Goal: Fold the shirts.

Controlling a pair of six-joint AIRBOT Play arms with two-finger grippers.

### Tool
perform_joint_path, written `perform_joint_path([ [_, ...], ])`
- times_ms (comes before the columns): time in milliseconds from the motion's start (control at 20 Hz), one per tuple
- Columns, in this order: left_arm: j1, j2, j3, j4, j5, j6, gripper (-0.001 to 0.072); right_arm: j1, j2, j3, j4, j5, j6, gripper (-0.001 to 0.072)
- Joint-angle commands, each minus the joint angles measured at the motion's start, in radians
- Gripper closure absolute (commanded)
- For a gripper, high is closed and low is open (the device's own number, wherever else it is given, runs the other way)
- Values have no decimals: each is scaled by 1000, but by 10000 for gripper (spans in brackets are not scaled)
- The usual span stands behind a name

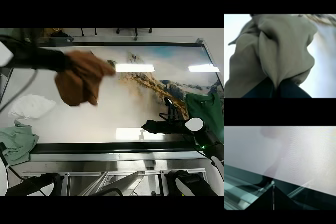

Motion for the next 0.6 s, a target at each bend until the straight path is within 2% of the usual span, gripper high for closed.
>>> perform_joint_path([
  [0, -153, -4, -230, -100, 18, -1, 688, 1, 0, 0, 0, 0, 1, 692],
  [100, -206, -60, -308, -100, 19, -2, 684, 1, 0, 0, 1, 0, 1, 692],
  [150, -220, -86, -327, -100, 18, -3, 456, 1, 0, 0, 1, 0, 1, 692],
  [200, -225, -111, -336, -101, 11, -17, 66, 1, 0, 0, 1, 0, 1, 692],
  [250, -219, -131, -328, -100, -7, -30, -3, 1, 0, 0, 0, 0, 1, 692],
  [450, -93, -153, -192, -100, -236, -31, -3, 1, 0, 0, 1, 0, 1, 692],
  [550, -24, -96, -210, -100, -288, -38, -3, 1, 0, 0, 1, 0, 1, 692],
])
